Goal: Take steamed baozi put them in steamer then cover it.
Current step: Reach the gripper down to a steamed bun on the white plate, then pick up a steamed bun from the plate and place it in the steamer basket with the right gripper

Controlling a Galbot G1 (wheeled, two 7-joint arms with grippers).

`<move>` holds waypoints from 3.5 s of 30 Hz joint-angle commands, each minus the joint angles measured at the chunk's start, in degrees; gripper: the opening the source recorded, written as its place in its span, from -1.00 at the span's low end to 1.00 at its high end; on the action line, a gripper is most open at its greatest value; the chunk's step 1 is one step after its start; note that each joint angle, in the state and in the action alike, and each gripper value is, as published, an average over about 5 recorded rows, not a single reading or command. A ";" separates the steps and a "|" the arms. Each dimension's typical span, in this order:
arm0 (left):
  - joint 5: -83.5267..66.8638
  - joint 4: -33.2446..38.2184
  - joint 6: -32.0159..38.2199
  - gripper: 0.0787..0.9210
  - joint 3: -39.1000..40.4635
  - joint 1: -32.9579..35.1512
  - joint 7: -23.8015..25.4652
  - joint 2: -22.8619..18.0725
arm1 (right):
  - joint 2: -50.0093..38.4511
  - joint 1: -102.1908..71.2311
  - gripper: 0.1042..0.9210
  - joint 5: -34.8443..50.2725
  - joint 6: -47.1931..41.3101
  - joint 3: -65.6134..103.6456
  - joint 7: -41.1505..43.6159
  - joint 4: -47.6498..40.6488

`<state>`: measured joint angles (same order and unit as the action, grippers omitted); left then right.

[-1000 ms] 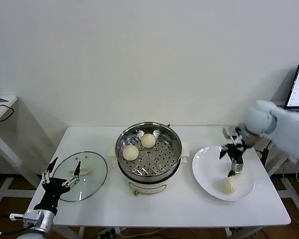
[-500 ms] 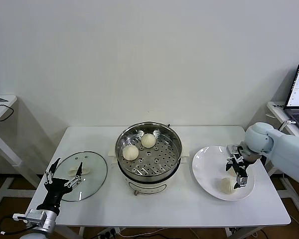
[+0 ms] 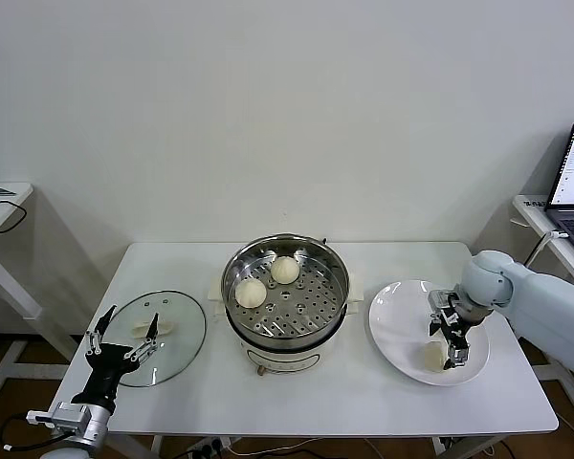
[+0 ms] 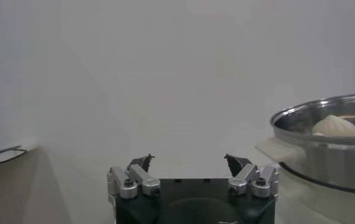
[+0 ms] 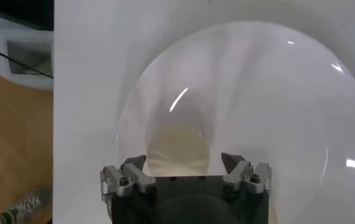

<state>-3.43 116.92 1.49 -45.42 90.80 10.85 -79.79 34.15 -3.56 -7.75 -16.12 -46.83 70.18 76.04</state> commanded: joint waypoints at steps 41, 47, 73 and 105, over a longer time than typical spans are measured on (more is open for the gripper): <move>0.12 0.13 -0.34 0.77 0.54 -0.32 -0.49 0.41 | 1.11 43.37 0.42 15.92 7.66 -22.60 3.07 7.16; 0.05 0.16 -0.38 0.77 0.22 -0.40 -0.44 0.59 | 8.19 51.58 0.41 15.77 15.78 -26.49 3.95 8.04; -0.96 -0.87 -0.41 0.77 -2.53 -1.02 0.39 0.86 | 37.65 44.94 0.41 4.48 45.04 -32.04 -3.74 3.96; -0.97 -3.03 -0.15 0.77 -3.18 -1.63 0.77 1.09 | 42.69 36.41 0.41 4.80 42.77 -32.83 -1.79 3.50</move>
<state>-4.39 114.07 1.31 -48.46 89.12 11.60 -78.73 75.97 34.04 -2.84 26.70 -79.60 68.09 79.65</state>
